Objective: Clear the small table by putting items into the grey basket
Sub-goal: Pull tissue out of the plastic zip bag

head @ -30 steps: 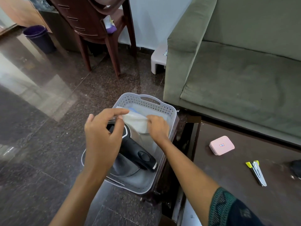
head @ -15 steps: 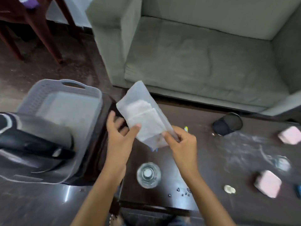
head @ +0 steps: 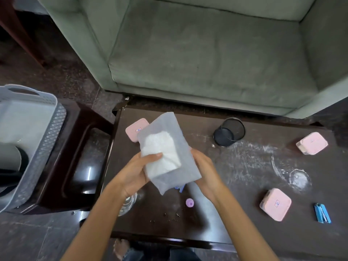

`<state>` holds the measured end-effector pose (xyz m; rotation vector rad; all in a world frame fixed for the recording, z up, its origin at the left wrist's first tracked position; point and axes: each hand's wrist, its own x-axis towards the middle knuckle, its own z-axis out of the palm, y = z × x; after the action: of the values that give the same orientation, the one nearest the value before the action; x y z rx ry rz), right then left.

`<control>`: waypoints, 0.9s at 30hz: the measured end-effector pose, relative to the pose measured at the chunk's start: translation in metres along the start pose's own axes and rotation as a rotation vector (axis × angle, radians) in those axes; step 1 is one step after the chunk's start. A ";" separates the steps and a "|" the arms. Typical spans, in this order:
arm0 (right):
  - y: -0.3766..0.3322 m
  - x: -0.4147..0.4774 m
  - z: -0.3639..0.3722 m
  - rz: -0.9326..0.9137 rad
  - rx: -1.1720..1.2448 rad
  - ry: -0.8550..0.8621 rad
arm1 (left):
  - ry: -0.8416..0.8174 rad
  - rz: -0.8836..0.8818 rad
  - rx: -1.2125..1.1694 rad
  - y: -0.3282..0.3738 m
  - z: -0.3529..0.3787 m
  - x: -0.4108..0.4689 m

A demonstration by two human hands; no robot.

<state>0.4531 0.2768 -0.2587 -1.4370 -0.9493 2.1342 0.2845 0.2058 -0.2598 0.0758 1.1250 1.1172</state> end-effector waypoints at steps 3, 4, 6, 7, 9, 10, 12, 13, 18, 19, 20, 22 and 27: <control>0.009 0.008 0.003 0.026 -0.036 -0.035 | 0.010 -0.033 0.060 0.000 -0.010 0.003; 0.012 0.012 0.005 0.006 -0.042 0.032 | 0.020 -0.044 0.071 0.001 -0.016 0.002; 0.012 0.020 0.003 -0.065 -0.059 0.180 | 0.056 -0.045 0.113 0.006 -0.030 0.002; 0.011 0.023 0.000 -0.096 -0.063 0.233 | 0.091 -0.035 0.153 0.009 -0.038 0.003; 0.006 0.029 -0.007 -0.135 -0.060 0.257 | 0.158 0.002 0.259 0.015 -0.054 0.007; 0.002 0.030 -0.009 -0.137 -0.046 0.217 | 0.182 0.020 0.303 0.016 -0.060 0.010; -0.002 0.031 -0.008 -0.098 0.030 0.100 | 0.215 0.046 0.367 0.016 -0.067 0.018; -0.004 0.031 -0.006 -0.056 0.103 0.029 | 0.222 0.056 0.385 0.015 -0.068 0.022; -0.009 0.032 0.003 0.230 0.416 -0.302 | 0.269 0.039 0.379 0.018 -0.075 0.039; -0.009 0.032 0.007 0.242 0.407 -0.323 | 0.321 0.045 0.430 0.018 -0.076 0.042; -0.010 0.032 0.010 0.239 0.359 -0.340 | 0.374 0.061 0.502 0.018 -0.076 0.046; -0.010 0.033 0.018 0.207 0.208 -0.344 | 0.410 0.100 0.670 0.017 -0.074 0.050; 0.000 0.034 0.048 0.172 -0.183 -0.265 | 0.347 -0.037 1.170 0.017 -0.071 0.049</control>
<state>0.3961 0.2836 -0.2695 -1.3854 -1.1819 2.4654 0.2202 0.2177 -0.3181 0.7858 1.9610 0.3094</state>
